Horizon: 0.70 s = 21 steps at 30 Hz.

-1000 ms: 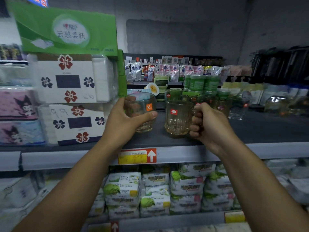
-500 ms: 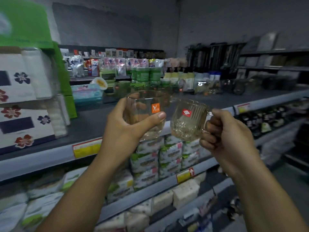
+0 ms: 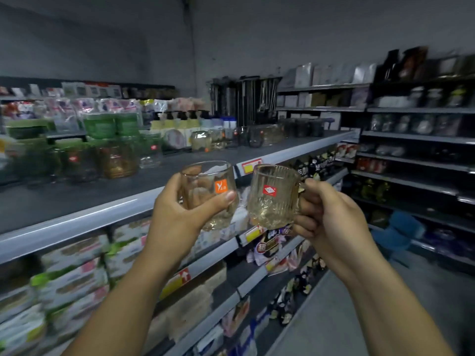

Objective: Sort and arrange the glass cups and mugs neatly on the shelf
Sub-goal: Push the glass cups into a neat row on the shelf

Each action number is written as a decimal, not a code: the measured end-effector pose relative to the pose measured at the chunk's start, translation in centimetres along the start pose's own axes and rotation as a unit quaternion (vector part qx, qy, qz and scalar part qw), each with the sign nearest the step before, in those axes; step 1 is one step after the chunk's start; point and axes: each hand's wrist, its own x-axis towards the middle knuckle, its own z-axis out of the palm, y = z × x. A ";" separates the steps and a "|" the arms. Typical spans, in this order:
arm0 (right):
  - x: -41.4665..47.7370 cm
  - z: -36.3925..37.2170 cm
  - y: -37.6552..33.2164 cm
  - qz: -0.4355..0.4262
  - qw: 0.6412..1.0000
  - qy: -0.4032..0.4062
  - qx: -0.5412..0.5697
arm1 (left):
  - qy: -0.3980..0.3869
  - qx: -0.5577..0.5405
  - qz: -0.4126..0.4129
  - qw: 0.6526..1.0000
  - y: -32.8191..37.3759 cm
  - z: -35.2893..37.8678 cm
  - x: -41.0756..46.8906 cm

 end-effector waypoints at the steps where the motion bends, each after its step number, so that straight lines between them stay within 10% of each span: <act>1: 0.8 -1.5 -0.6 0.001 1.000 -0.006 -0.006 | 0.005 -0.004 -0.004 1.000 -0.2 1.8 0.4; 21: 26.6 -12.2 -0.2 0.066 0.991 -0.114 0.014 | 0.132 0.050 -0.013 0.990 -8.2 17.3 17.2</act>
